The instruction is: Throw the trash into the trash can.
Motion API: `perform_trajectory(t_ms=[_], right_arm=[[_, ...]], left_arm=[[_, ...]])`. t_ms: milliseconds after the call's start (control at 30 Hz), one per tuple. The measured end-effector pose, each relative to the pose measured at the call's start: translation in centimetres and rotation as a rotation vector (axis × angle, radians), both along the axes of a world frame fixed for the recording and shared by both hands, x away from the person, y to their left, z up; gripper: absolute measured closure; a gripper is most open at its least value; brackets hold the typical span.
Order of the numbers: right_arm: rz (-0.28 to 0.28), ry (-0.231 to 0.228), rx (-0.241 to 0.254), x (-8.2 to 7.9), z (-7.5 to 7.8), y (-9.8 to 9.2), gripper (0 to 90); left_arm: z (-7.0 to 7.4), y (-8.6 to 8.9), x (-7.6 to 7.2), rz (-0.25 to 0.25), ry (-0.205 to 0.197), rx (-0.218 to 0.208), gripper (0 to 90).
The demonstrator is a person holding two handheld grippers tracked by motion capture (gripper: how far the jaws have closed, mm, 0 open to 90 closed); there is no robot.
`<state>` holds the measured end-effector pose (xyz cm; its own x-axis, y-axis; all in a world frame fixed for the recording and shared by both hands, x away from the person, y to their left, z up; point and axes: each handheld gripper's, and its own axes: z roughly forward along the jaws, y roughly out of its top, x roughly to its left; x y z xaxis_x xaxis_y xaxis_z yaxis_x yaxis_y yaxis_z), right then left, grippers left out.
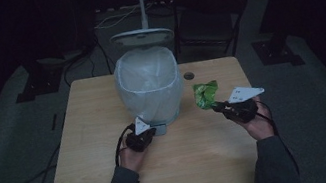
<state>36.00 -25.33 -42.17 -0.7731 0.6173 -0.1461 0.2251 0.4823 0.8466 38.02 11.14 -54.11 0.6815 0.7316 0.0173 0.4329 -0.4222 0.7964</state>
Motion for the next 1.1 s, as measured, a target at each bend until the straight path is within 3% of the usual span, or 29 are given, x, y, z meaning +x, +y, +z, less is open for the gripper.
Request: perform_trajectory(t_ms=[1100], right_arm=[[0.035,-0.077,0.021,0.1,4.2,0.9,82.1]], left_arm=[[0.0,0.0,0.0,0.000,0.001,-0.001,90.0]])
